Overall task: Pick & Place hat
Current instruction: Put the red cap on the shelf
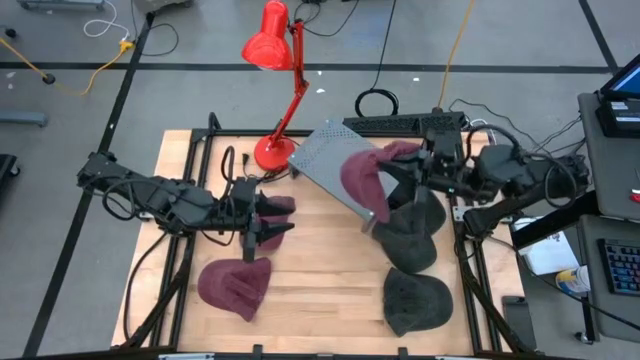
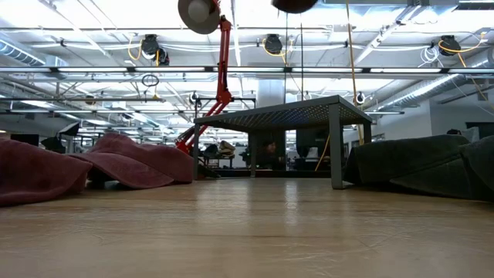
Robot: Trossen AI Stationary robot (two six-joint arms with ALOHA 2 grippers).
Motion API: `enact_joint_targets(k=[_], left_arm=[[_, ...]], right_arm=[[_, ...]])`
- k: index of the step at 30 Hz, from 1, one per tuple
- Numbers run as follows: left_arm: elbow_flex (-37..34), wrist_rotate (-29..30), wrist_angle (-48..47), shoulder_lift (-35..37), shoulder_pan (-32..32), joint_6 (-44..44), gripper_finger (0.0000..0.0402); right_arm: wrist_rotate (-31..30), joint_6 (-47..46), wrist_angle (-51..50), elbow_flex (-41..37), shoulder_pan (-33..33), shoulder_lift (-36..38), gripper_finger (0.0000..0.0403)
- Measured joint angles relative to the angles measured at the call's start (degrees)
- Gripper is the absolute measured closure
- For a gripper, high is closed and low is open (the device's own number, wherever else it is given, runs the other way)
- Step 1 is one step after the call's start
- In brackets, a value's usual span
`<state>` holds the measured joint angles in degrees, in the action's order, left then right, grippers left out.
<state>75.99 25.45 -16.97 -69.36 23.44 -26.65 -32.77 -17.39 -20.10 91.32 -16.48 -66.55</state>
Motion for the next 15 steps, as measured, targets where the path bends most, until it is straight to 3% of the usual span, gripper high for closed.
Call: enact_joint_targets(k=[7,13,15], left_arm=[[0.0,-1.02,-0.04,0.0,0.0,-2.13,0.0228],[0.0,-2.99,-0.57,0.1,0.0,-2.41,0.0217],[0.0,-3.12,-2.24,0.46,0.0,-2.41,0.0212]], right_arm=[[-6.29,-4.51,-6.6,7.93,2.0,-5.84,0.0402],[-5.82,-7.44,-7.93,9.15,8.32,-9.01,0.0402],[-2.95,-9.15,-9.08,9.15,11.75,-9.97,0.0402]])
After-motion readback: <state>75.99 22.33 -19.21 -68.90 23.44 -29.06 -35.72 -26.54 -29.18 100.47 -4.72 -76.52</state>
